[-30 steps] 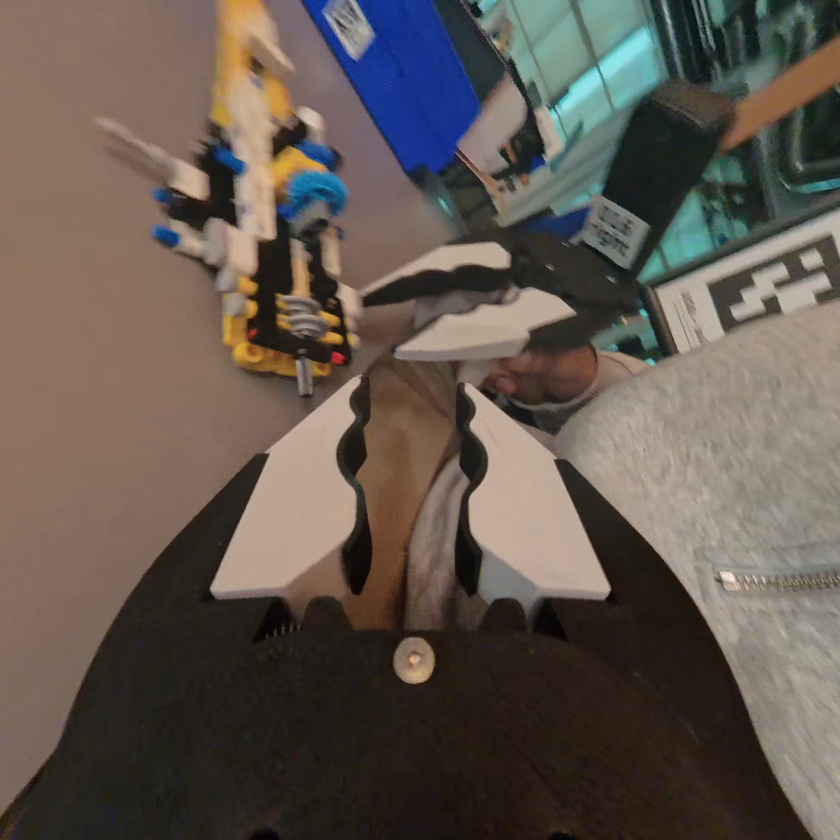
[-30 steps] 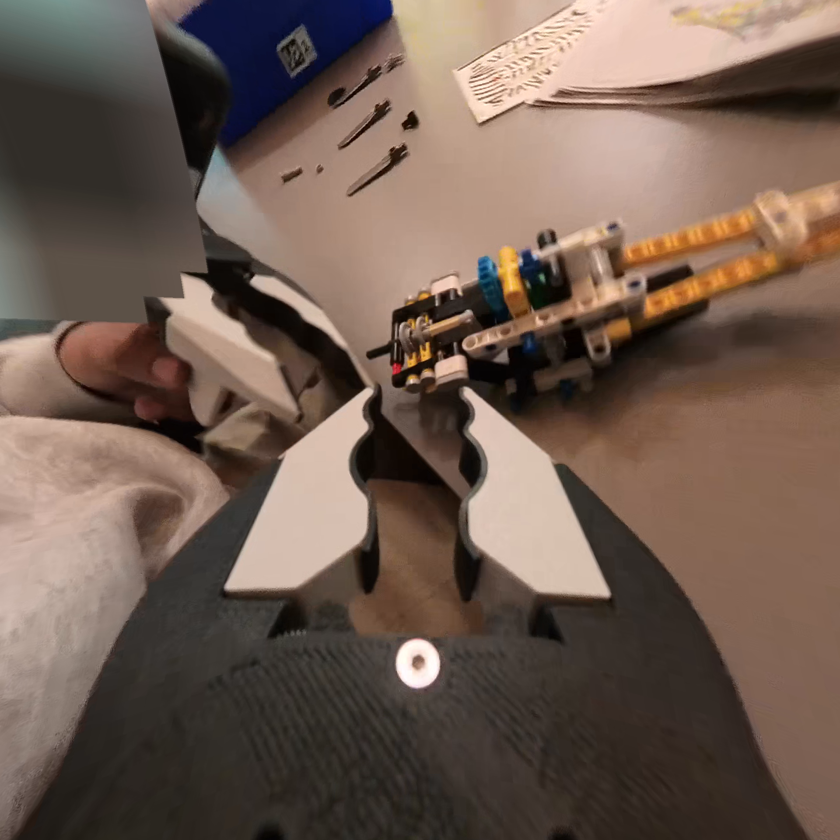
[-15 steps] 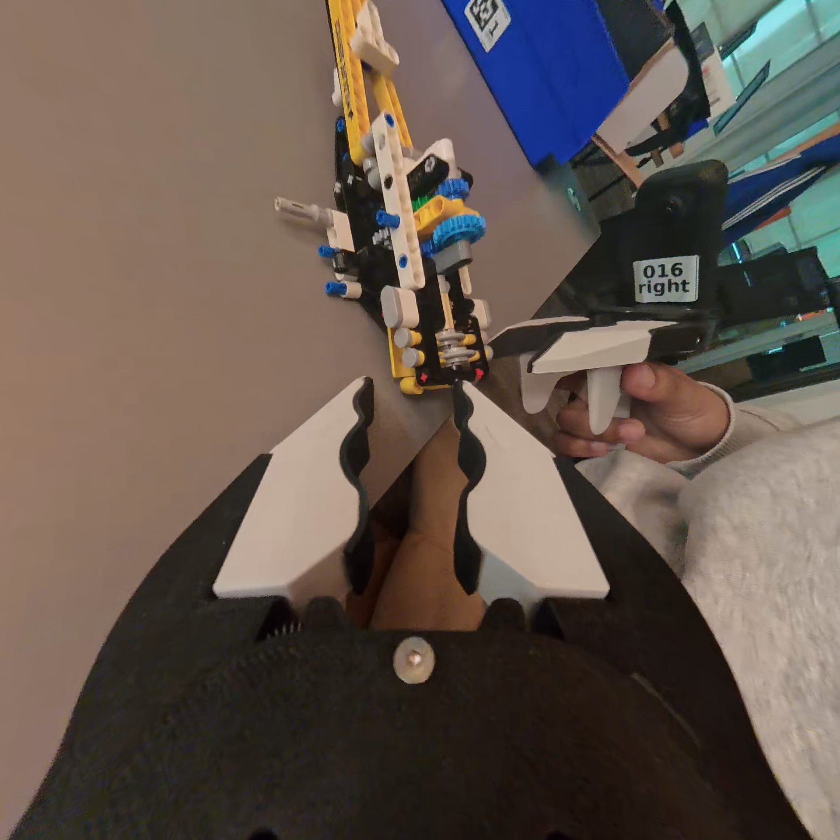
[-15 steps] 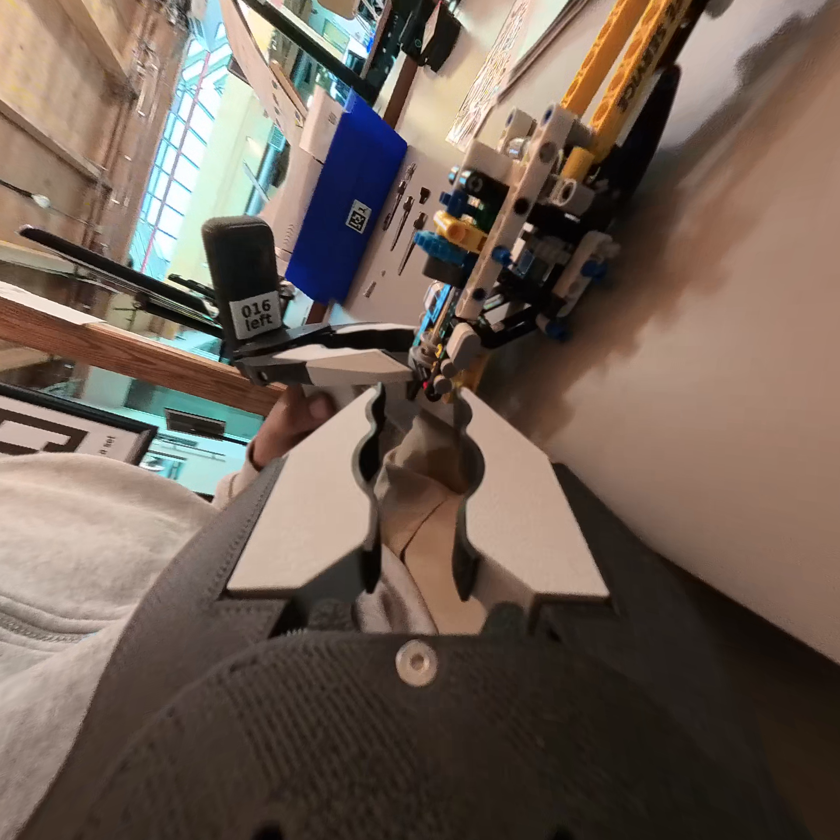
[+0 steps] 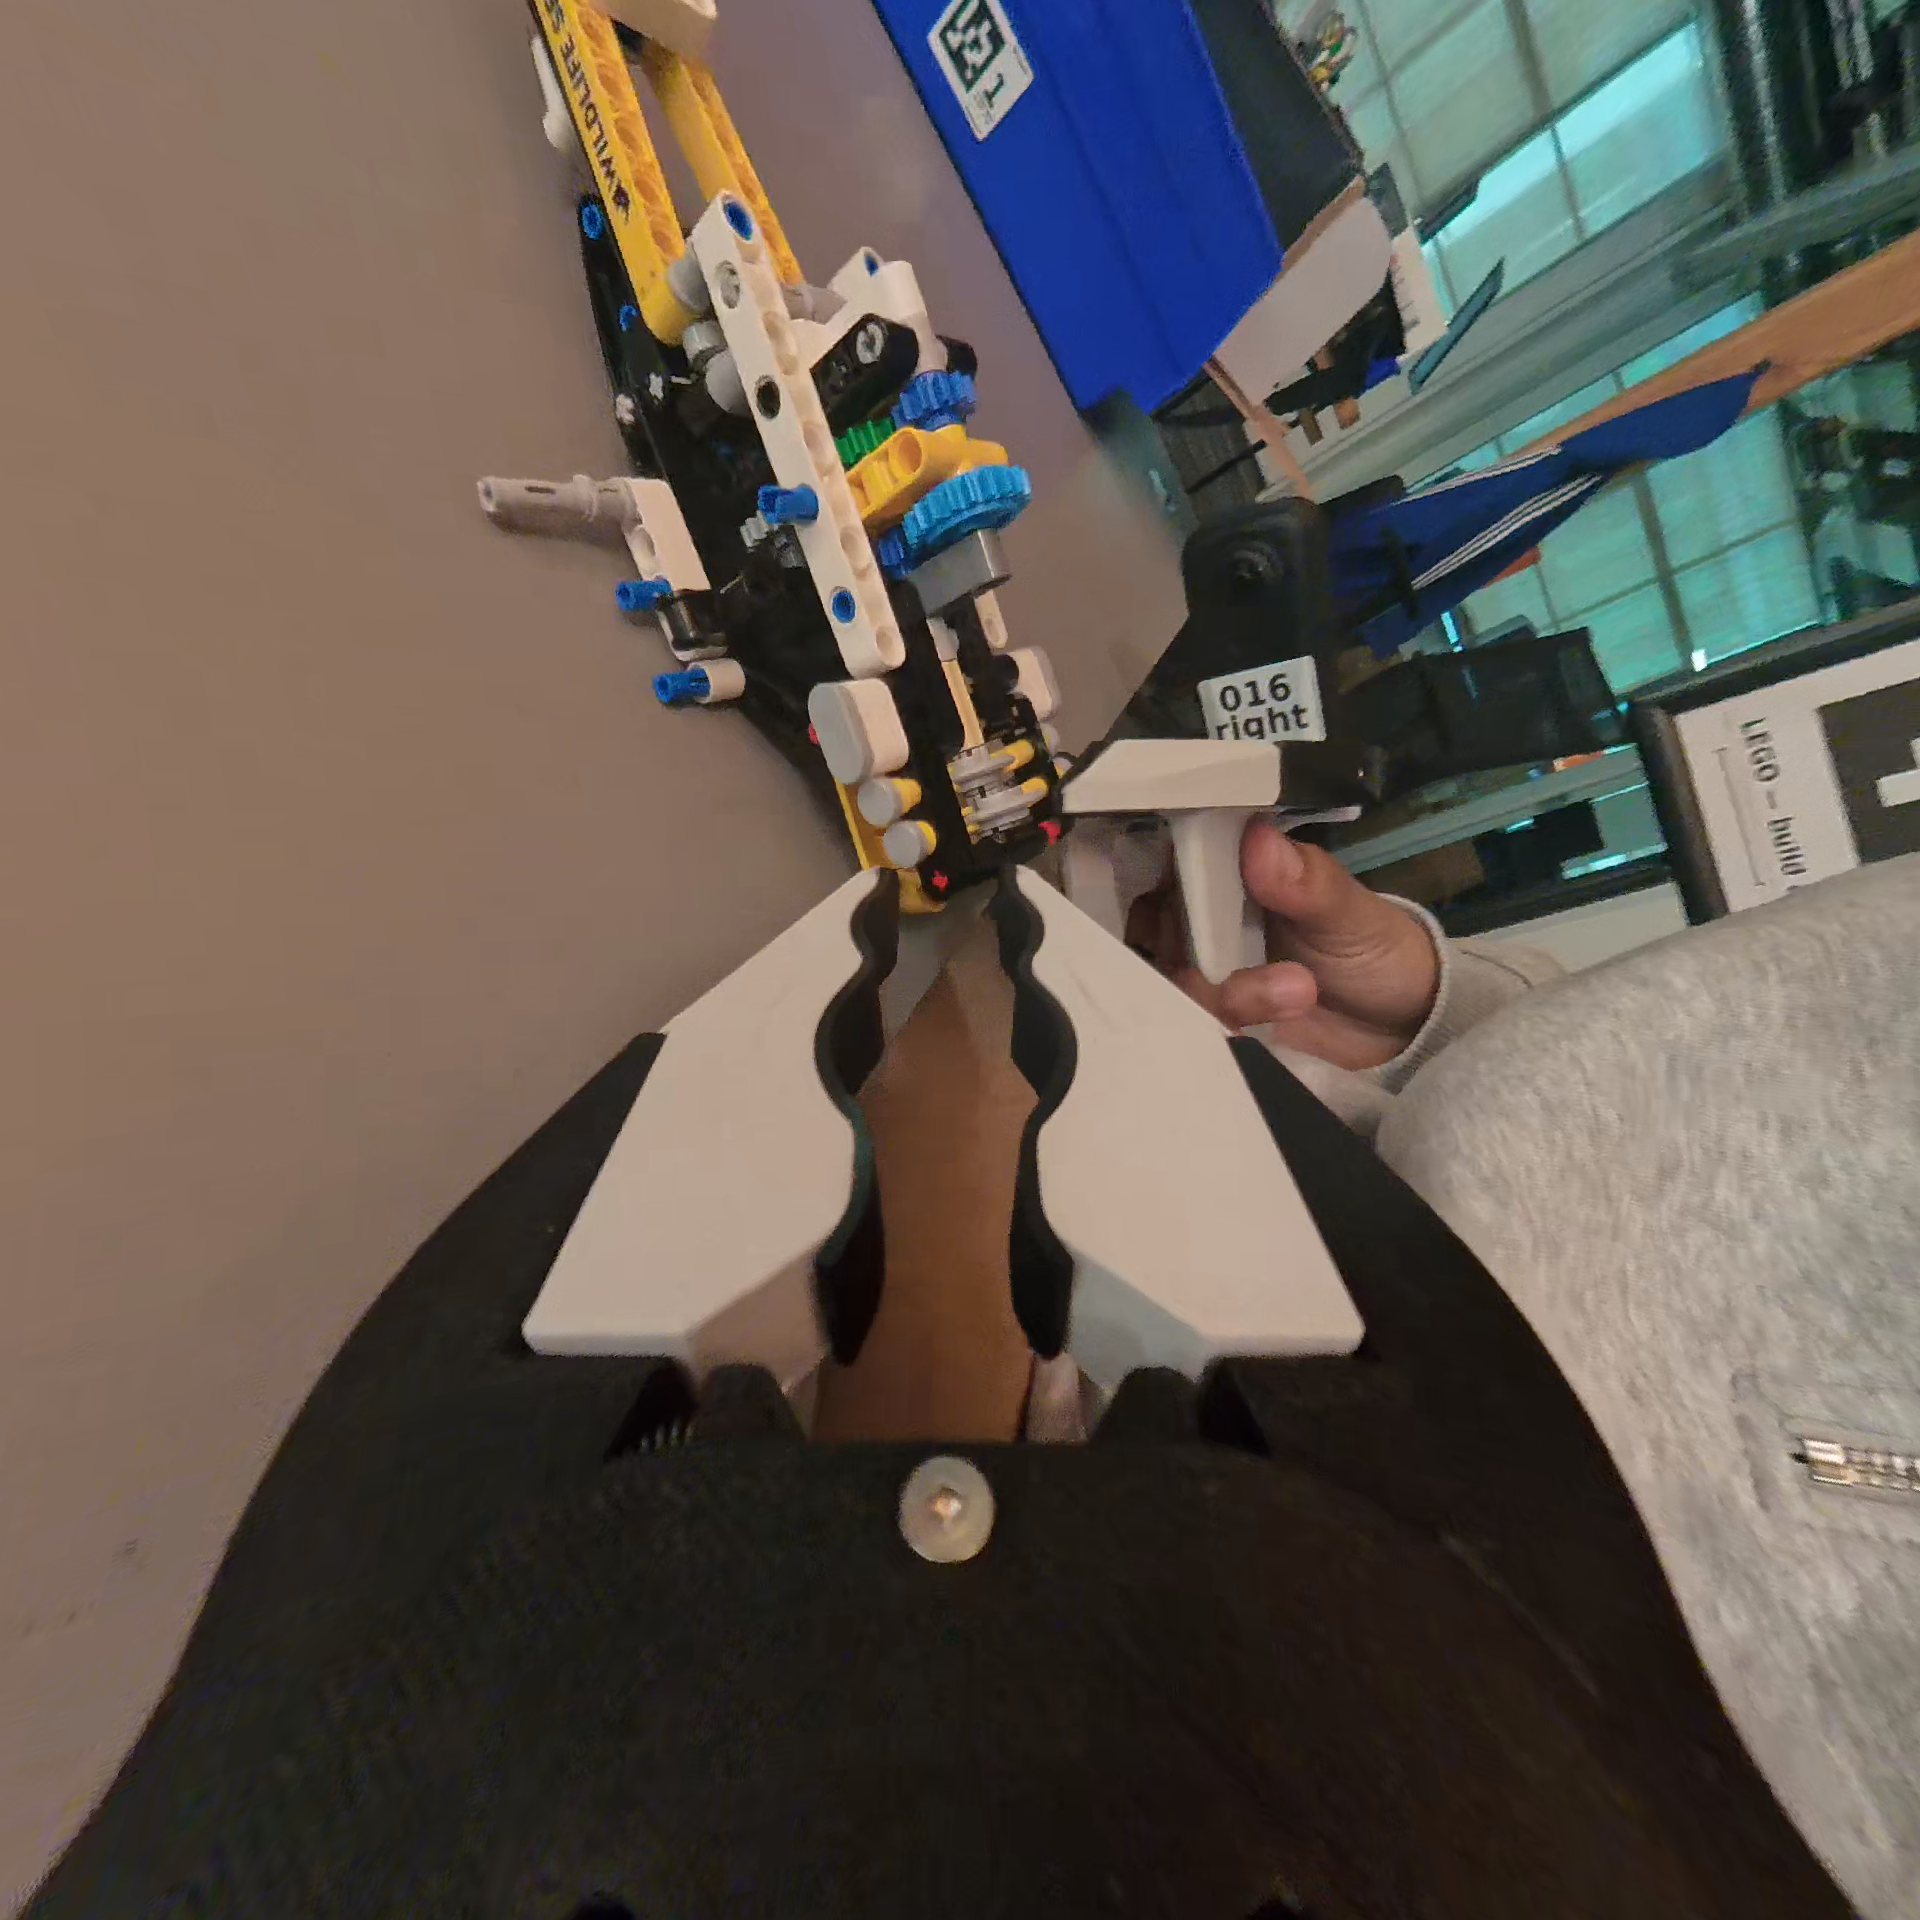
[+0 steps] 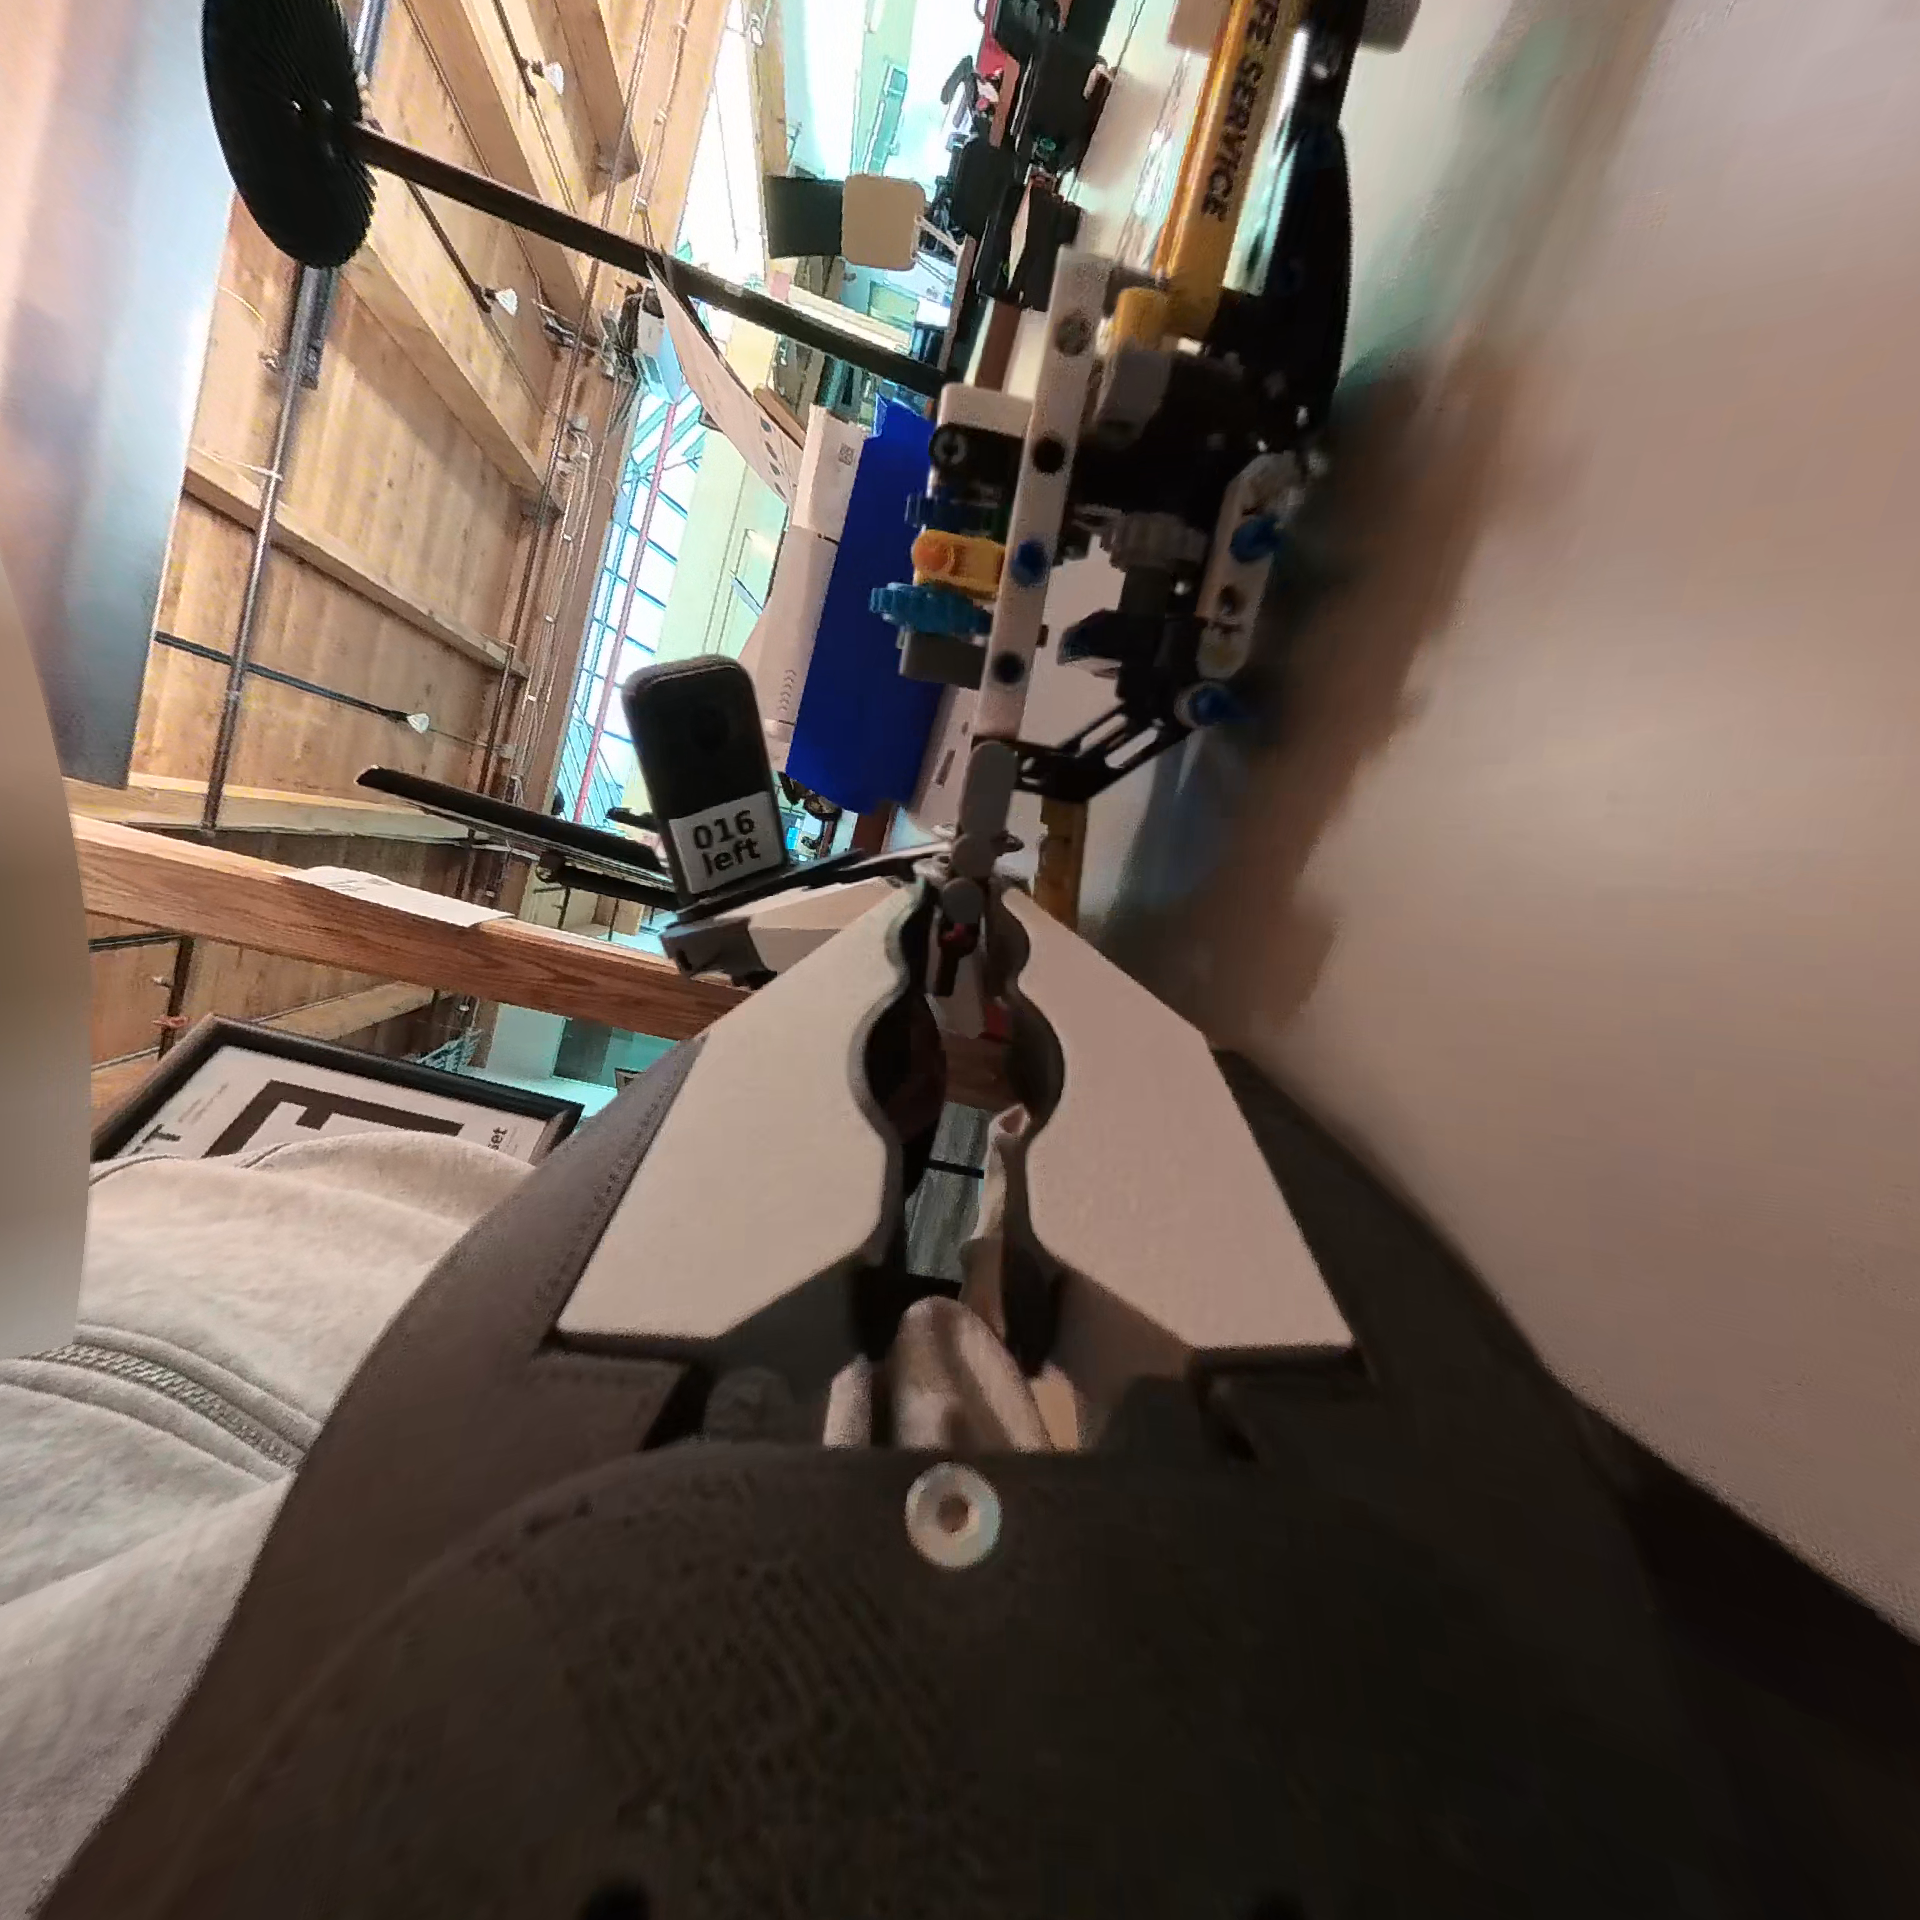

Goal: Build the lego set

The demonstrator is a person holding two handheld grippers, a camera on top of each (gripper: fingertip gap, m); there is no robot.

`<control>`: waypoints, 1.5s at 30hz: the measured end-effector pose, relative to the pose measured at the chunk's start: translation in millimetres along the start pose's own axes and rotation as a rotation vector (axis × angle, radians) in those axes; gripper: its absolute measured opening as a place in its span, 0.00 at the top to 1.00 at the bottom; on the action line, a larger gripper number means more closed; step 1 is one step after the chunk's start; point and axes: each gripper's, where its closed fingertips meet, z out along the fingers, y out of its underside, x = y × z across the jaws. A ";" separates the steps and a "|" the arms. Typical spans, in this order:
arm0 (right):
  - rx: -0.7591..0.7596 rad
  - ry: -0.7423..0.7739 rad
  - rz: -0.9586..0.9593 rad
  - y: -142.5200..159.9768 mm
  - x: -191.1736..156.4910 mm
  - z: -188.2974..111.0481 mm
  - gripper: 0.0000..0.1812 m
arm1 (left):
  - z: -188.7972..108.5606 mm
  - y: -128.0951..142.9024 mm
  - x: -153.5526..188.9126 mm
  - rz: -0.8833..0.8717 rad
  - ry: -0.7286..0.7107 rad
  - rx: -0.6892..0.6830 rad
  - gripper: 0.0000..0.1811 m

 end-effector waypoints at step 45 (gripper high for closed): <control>-0.120 -0.087 0.004 -3.5 -7.1 -2.2 0.96 | 12.5 10.5 0.1 0.030 -0.030 -0.096 0.98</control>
